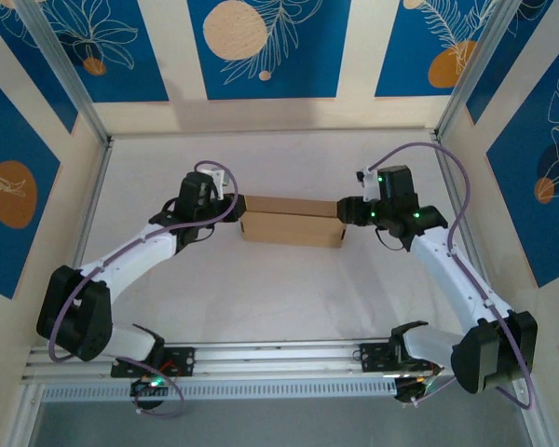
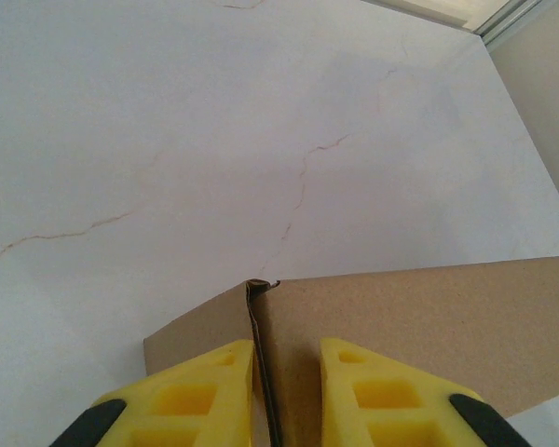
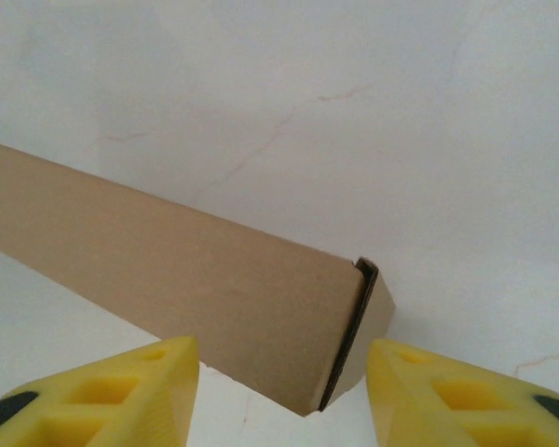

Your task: Fold the paper box

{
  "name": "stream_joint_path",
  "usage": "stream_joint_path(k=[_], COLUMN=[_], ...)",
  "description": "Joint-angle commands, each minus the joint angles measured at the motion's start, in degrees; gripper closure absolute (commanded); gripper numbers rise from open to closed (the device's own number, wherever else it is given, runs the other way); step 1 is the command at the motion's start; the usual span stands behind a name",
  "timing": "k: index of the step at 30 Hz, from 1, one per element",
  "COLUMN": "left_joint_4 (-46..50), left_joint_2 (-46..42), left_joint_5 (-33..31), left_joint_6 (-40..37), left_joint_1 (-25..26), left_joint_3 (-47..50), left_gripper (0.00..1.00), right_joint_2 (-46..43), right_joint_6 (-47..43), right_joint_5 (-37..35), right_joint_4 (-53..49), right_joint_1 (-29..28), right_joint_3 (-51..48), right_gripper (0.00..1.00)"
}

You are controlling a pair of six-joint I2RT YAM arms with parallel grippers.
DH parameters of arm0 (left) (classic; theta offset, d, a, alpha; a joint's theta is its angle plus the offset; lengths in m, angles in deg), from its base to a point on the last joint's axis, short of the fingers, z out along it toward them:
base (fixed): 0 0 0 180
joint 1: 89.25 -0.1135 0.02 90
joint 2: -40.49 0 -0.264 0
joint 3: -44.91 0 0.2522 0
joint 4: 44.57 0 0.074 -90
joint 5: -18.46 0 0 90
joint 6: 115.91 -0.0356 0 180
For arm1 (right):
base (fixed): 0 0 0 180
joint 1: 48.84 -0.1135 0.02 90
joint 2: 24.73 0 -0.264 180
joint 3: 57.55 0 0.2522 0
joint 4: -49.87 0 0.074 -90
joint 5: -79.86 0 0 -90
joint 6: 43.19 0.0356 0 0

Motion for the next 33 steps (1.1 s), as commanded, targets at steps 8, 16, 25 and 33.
stream_joint_path(k=[8, 16, 25, 33], left_joint_4=[15.6, 15.1, 13.8, 11.8], left_joint_2=[4.4, 4.4, 5.7, 8.1], left_joint_5=[-4.6, -4.1, -3.3, -2.8], left_joint_6=[-2.3, -2.3, -0.9, 0.8], left_joint_1=[0.2, 0.3, 0.3, 0.7], left_joint_3=[2.9, 3.5, 5.8, 8.0], left_gripper=[0.79, 0.79, 0.80, 0.82], right_joint_2=[1.8, 5.9, 10.1, 7.2], right_joint_6=[9.9, 9.3, 7.8, 7.8], right_joint_5=[8.6, 9.1, -3.3, -3.4], right_joint_4=[-1.7, -1.1, -6.2, -8.4], right_joint_1=[6.2, 6.1, 3.9, 3.7], right_joint_3=[-2.3, -5.3, -5.7, -2.3], right_gripper=[0.64, 0.64, 0.73, 0.68])
